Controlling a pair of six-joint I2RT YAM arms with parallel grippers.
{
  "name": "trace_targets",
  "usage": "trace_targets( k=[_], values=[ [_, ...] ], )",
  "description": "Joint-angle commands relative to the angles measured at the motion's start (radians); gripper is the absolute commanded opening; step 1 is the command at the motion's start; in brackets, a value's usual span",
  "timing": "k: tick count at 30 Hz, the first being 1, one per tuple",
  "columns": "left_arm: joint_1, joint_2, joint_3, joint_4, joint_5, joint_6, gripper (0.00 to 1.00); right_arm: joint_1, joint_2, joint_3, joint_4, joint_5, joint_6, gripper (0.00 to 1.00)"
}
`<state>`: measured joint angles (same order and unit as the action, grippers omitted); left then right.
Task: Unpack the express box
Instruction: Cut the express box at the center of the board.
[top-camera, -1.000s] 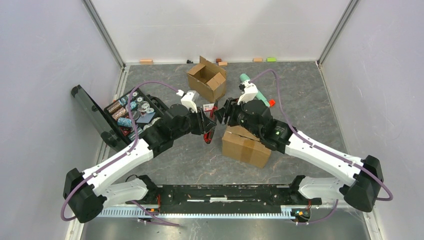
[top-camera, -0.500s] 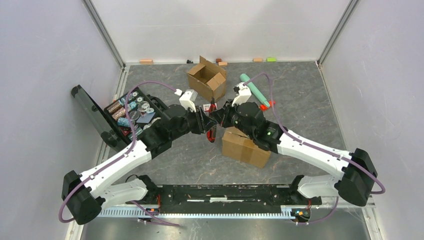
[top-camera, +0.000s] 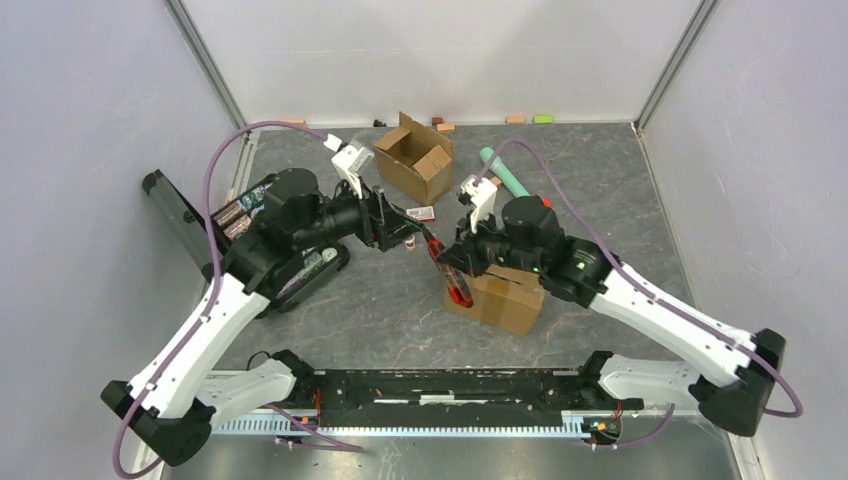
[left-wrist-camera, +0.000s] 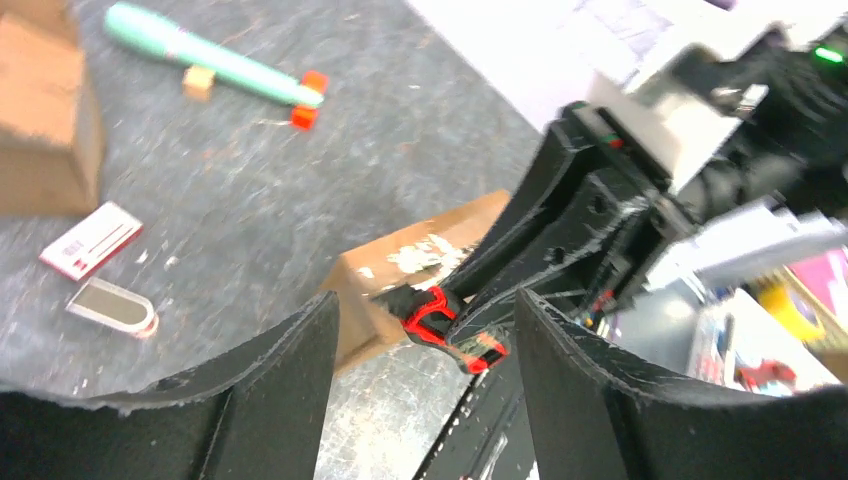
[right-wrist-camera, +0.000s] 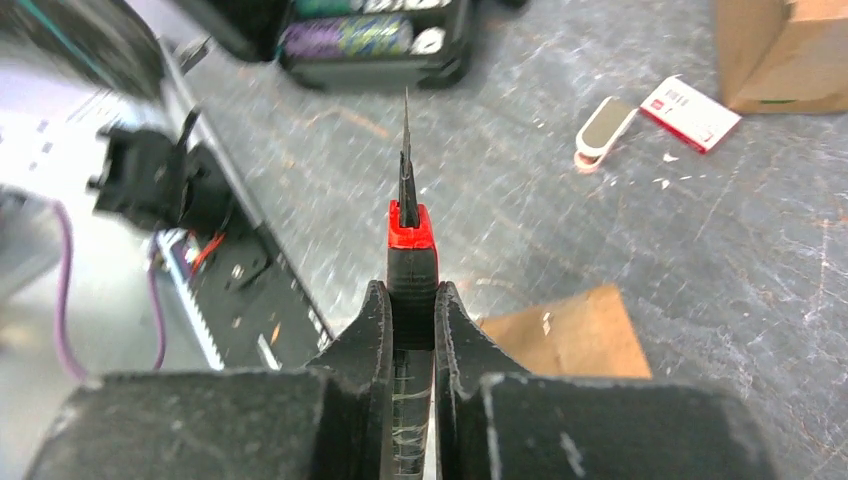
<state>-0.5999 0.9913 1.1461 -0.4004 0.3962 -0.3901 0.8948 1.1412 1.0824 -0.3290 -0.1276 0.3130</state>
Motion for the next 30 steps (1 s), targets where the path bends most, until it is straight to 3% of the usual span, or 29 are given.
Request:
trace_targets(
  k=[1,5,9,20,30],
  values=[
    [0.014,0.036,0.124,-0.141,0.356,0.225,0.71,0.009,-0.131,0.012,-0.118,-0.238,-0.124,0.0],
    [0.013,0.124,0.187,-0.192,0.652,0.273,0.72,0.028,-0.205,0.003,-0.169,-0.343,-0.151,0.0],
    [-0.016,0.168,0.205,-0.204,0.735,0.293,0.77,0.059,-0.22,0.007,-0.235,-0.367,-0.162,0.0],
    [-0.167,0.234,0.184,-0.38,0.648,0.387,0.71,0.134,-0.193,0.013,-0.306,-0.304,-0.169,0.0],
    [-0.251,0.292,0.133,-0.389,0.584,0.387,0.61,0.161,-0.143,0.041,-0.309,-0.302,-0.169,0.0]
  ],
)
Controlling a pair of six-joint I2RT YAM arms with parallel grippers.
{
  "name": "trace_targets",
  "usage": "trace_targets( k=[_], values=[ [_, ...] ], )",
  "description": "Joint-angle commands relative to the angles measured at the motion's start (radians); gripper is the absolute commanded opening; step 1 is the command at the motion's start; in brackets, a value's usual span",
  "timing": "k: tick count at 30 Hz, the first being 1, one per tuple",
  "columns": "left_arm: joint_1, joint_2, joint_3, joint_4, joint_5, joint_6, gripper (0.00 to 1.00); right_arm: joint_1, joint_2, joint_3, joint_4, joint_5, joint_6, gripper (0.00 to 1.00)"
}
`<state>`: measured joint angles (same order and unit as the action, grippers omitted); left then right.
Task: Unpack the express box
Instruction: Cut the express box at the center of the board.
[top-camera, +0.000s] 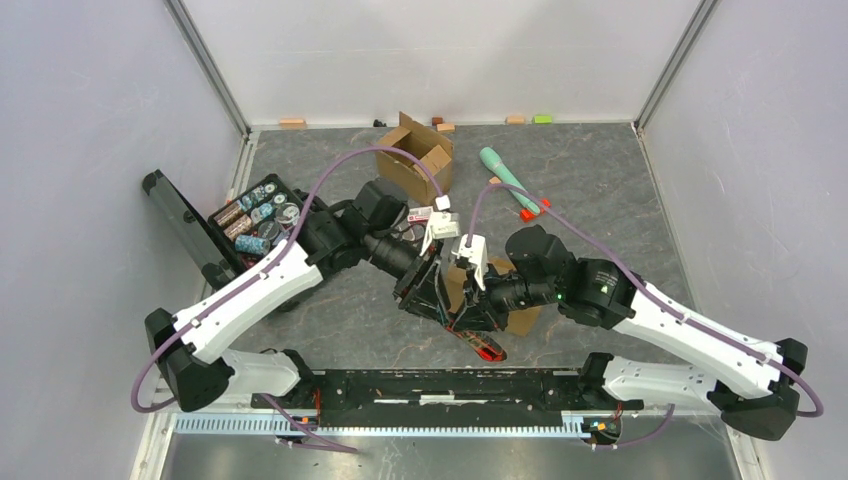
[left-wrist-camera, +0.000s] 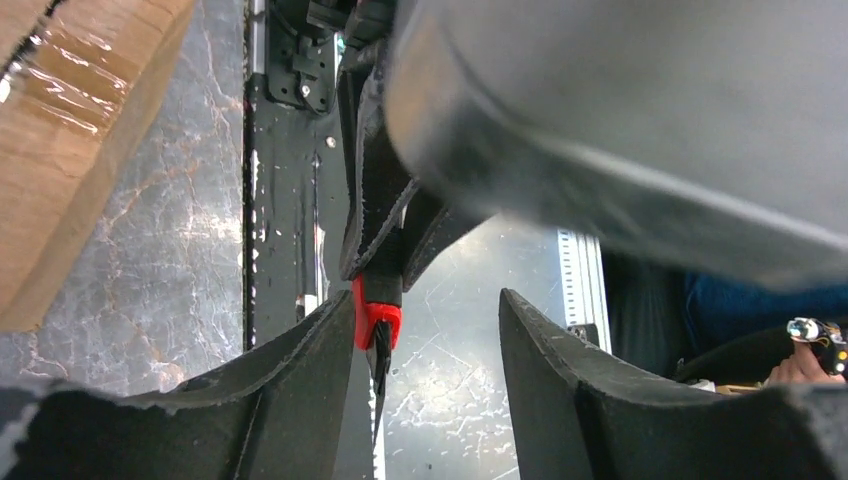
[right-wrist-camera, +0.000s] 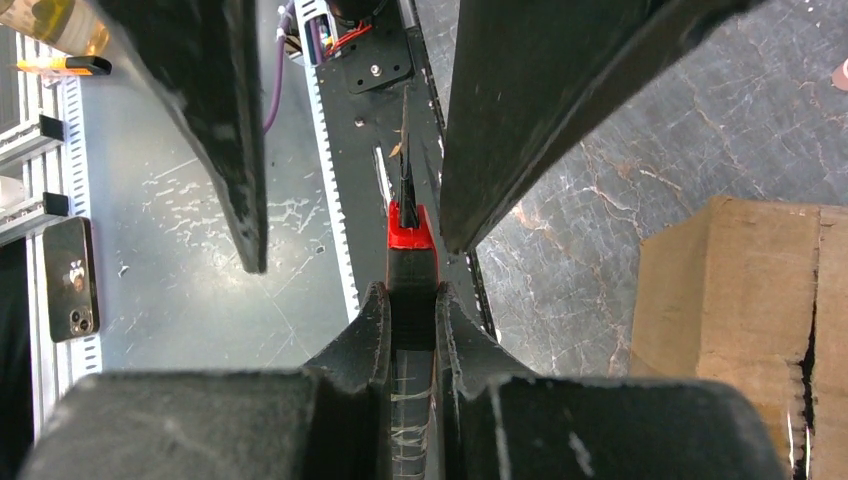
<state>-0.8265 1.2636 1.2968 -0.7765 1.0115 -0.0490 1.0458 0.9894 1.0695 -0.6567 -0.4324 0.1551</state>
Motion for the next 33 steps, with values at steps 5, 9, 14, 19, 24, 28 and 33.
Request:
trace_targets(
  k=[5,9,14,19,24,28,33],
  values=[
    [-0.026,0.034,-0.032,-0.03,-0.037,0.078,0.55,0.015,0.021,0.073,0.009,0.009,-0.013,0.0],
    [-0.026,0.045,-0.039,-0.03,-0.03,0.084,0.47,0.017,0.019,0.074,0.01,0.011,-0.008,0.0],
    [-0.025,0.021,-0.067,0.008,-0.046,0.073,0.48,0.017,0.001,0.083,0.007,0.016,-0.002,0.0],
    [-0.023,-0.033,-0.132,0.175,-0.018,-0.044,0.48,0.017,-0.013,0.079,0.012,0.029,0.01,0.0],
    [-0.023,-0.077,-0.207,0.318,0.011,-0.145,0.46,0.017,-0.027,0.08,0.03,0.04,0.025,0.0],
    [-0.023,-0.105,-0.232,0.362,0.018,-0.183,0.44,0.017,-0.041,0.073,0.035,0.044,0.035,0.0],
    [-0.023,-0.107,-0.224,0.354,0.01,-0.191,0.4,0.018,-0.044,0.064,0.046,0.044,0.048,0.0]
  ],
)
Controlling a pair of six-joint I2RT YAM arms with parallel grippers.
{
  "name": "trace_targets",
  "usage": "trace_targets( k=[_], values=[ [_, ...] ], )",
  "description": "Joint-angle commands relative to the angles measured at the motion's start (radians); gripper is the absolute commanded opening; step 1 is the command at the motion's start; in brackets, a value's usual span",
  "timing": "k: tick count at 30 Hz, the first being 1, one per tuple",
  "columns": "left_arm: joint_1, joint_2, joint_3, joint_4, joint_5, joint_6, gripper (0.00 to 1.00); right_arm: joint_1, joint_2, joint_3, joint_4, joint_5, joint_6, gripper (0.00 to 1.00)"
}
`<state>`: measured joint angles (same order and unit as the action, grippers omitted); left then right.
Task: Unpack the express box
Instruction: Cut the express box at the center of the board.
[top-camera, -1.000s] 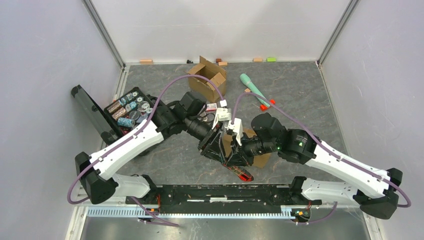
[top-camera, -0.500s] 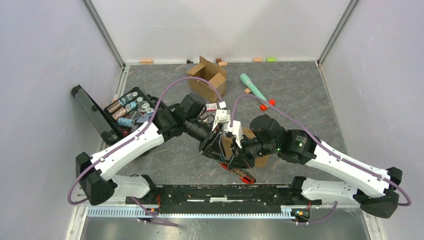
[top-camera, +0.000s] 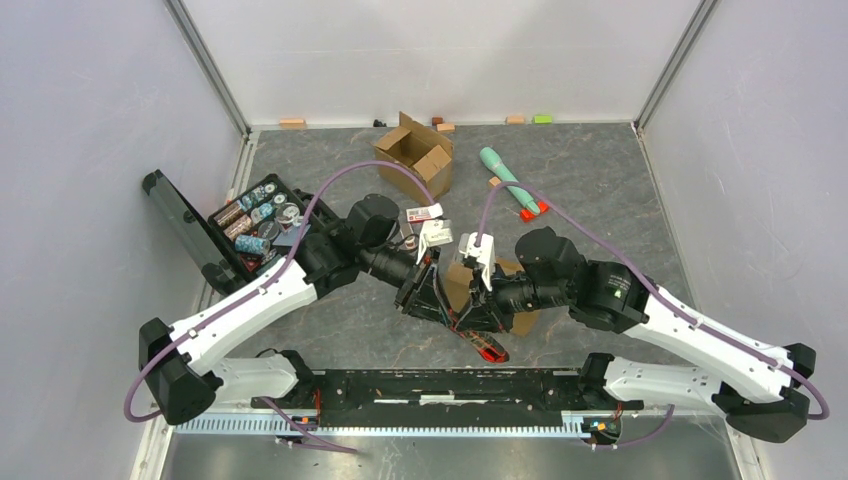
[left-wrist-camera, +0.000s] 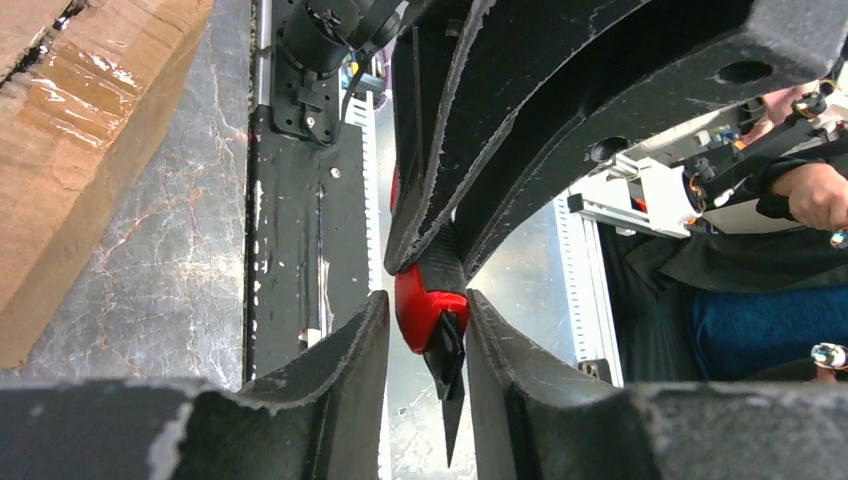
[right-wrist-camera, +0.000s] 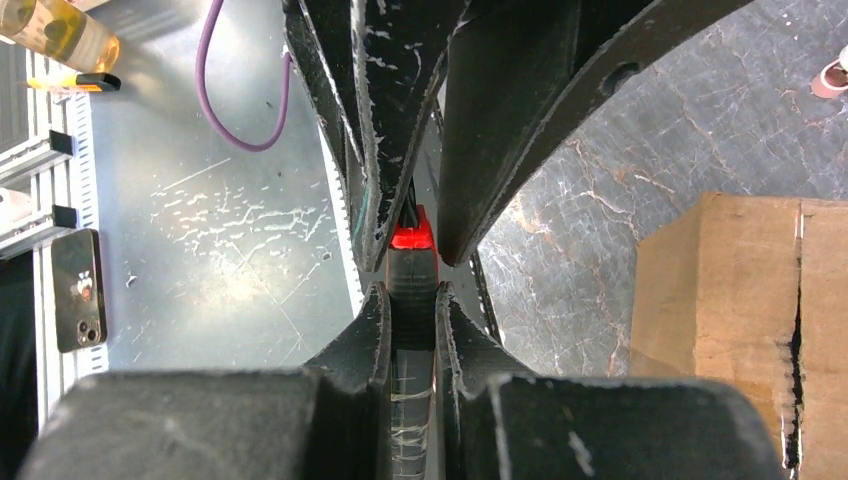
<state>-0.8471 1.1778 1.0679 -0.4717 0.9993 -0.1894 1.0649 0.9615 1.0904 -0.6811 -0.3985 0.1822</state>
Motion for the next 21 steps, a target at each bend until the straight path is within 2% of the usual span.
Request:
trace_targets(
  k=[1,5,8,10,11,12,14,17,21],
  values=[
    [-0.003,-0.02,0.005,0.057,0.01,-0.057,0.38,-0.001,-0.016,0.044,0.072,0.006,0.021,0.0],
    [-0.003,-0.02,-0.005,0.106,-0.036,-0.105,0.31,-0.002,-0.012,0.039,0.084,0.006,0.022,0.0],
    [-0.003,-0.02,-0.013,0.124,-0.06,-0.128,0.19,-0.002,-0.01,0.042,0.09,0.036,0.028,0.0],
    [0.003,-0.025,-0.016,0.117,-0.095,-0.126,0.05,-0.002,-0.008,0.052,0.097,0.069,0.035,0.0],
    [0.014,-0.027,-0.022,0.129,-0.096,-0.14,0.03,-0.002,-0.007,0.06,0.095,0.097,0.036,0.0],
    [0.036,-0.032,-0.031,0.158,-0.097,-0.171,0.02,-0.002,-0.002,0.073,0.094,0.118,0.038,0.04],
    [0.099,-0.05,-0.062,0.26,-0.062,-0.265,0.02,-0.003,0.007,0.087,0.103,0.163,0.05,0.2],
    [0.222,-0.078,-0.113,0.456,-0.03,-0.455,0.02,-0.01,0.011,0.108,0.121,0.258,0.08,0.58],
    [0.346,-0.092,-0.151,0.674,-0.058,-0.672,0.02,-0.091,-0.004,0.108,0.183,0.314,0.131,0.9]
  ],
)
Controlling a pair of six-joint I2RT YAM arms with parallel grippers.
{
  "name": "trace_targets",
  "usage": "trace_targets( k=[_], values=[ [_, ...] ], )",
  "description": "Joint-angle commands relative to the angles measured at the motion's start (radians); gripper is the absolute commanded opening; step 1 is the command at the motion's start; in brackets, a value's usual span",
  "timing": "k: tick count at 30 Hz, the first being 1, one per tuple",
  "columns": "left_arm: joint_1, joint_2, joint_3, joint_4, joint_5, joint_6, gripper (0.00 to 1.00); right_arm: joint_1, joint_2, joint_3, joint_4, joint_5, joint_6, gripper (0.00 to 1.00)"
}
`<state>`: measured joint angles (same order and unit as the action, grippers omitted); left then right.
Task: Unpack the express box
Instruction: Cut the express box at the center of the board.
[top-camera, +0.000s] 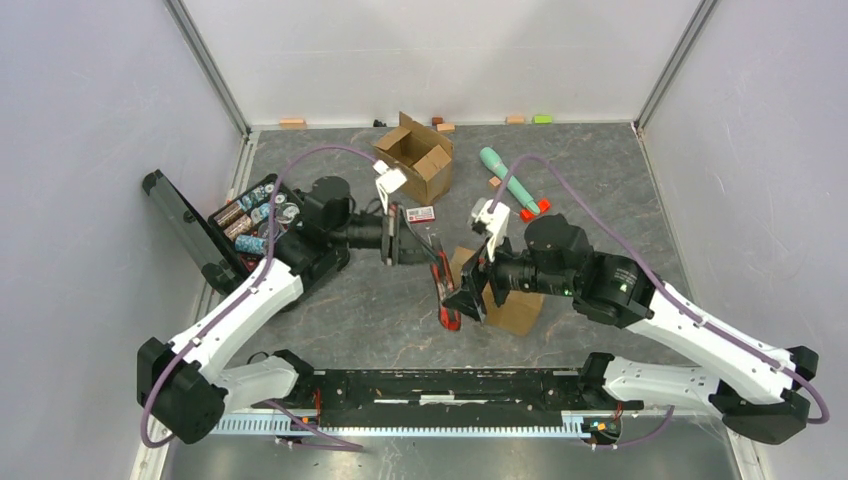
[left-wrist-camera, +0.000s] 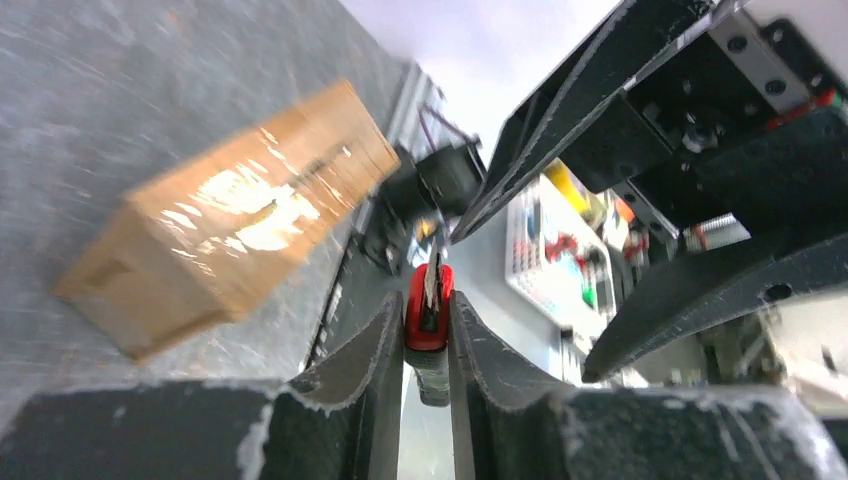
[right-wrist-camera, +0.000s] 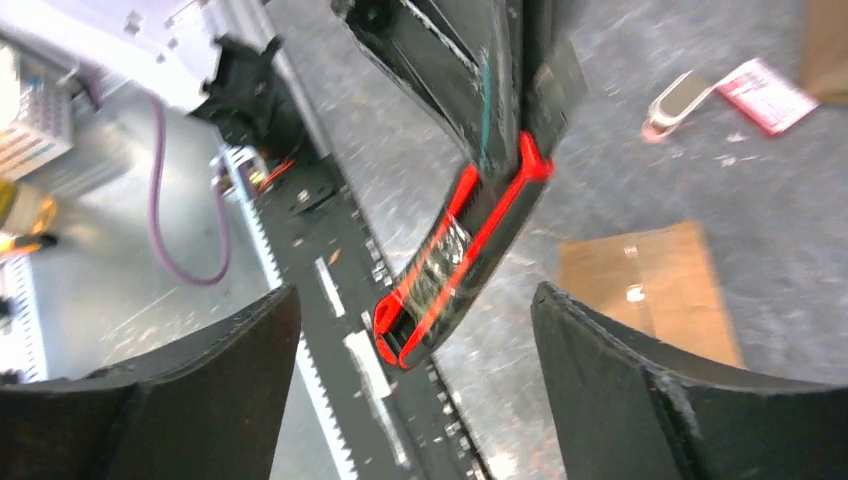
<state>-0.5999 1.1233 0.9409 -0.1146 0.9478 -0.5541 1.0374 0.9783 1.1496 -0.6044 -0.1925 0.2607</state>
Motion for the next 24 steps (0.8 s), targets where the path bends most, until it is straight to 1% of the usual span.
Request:
trace_targets(
  k=[1,2,5,7,8,11,13,15,17,20,22,24],
  values=[
    [0.126,-0.036,-0.038,0.384,-0.013,-0.381,0.02,-0.107,-0.027,0.044,0.135,0.109,0.07,0.95],
    [0.147,-0.033,-0.05,0.454,-0.03,-0.445,0.02,-0.146,-0.04,0.035,0.167,0.098,0.09,0.97],
    [0.189,-0.006,-0.052,0.542,-0.096,-0.575,0.02,-0.269,-0.041,0.01,0.26,0.062,0.171,0.98],
    [0.205,-0.003,-0.072,0.599,-0.156,-0.655,0.02,-0.299,-0.039,0.002,0.282,0.102,0.2,0.98],
    [0.216,-0.004,-0.084,0.631,-0.194,-0.695,0.02,-0.314,-0.053,-0.024,0.32,0.115,0.228,0.98],
    [0.23,-0.028,-0.113,0.65,-0.369,-0.778,0.02,-0.336,-0.094,-0.145,0.51,0.121,0.382,0.98],
    [0.226,-0.03,-0.132,0.674,-0.459,-0.842,0.02,-0.336,-0.097,-0.22,0.671,0.111,0.5,0.98],
    [0.221,-0.034,-0.134,0.671,-0.521,-0.866,0.02,-0.331,-0.08,-0.261,0.778,0.119,0.563,0.98],
    [0.217,-0.043,-0.125,0.636,-0.554,-0.859,0.02,-0.32,-0.052,-0.27,0.819,0.142,0.595,0.98],
    [0.209,-0.044,-0.12,0.636,-0.576,-0.86,0.02,-0.288,-0.006,-0.278,0.859,0.182,0.638,0.98],
    [0.2,-0.048,-0.122,0.637,-0.588,-0.862,0.02,-0.276,0.011,-0.312,0.921,0.186,0.683,0.95],
    [0.193,-0.047,-0.126,0.636,-0.587,-0.861,0.02,-0.269,0.012,-0.347,0.993,0.233,0.712,0.91]
  ],
)
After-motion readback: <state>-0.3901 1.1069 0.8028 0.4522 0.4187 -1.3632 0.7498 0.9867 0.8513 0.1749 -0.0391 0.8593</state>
